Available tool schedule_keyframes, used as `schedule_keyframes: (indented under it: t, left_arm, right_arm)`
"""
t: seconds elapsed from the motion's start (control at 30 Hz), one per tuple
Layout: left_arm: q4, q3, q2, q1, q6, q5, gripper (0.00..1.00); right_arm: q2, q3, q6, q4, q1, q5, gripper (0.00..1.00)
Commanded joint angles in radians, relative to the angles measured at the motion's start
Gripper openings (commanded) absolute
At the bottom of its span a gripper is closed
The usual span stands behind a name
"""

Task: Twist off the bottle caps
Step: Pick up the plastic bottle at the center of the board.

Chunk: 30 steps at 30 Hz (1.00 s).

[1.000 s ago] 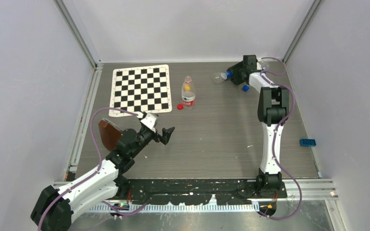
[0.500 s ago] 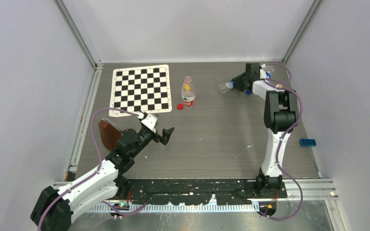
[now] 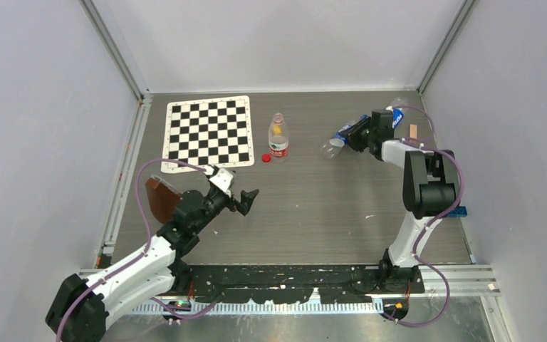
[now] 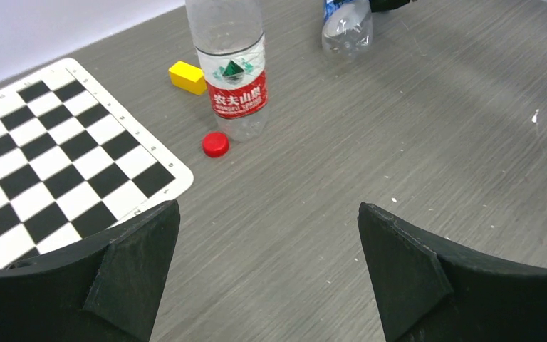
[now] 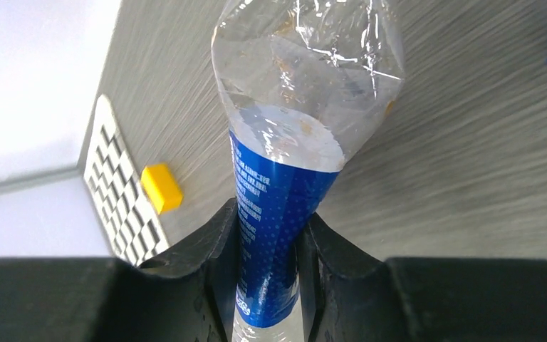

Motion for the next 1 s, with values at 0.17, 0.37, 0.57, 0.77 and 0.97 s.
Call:
schedule_keyframes:
  t: [0.17,0.37,0.57,0.77,0.97]
  left_arm:
    - [-0.023,0.128,0.071,-0.005,-0.195,0.058,0.98]
    - [0.034,0.133,0.12,-0.004,-0.223,0.11,0.98]
    - [0.081,0.134,0.157,-0.004,-0.257,0.144,0.98]
    - [0.094,0.135,0.169,-0.004,-0.268,0.174,0.99]
    - [0.16,0.139,0.185,-0.005,-0.335,0.199,0.99]
  right_arm:
    - [-0.327,-0.364,-0.016,0.499,0.016,-0.307,0.31]
    - [-0.505,-0.646,0.033,0.775,0.081,-0.384,0.31]
    - [-0.599,-0.764,0.07,0.965,0.126,-0.522,0.3]
    - [-0.714,-0.763,0.036,0.909,0.126,-0.666,0.29]
    - [-0.877,-0.759,-0.031,0.792,0.144,-0.788,0.29]
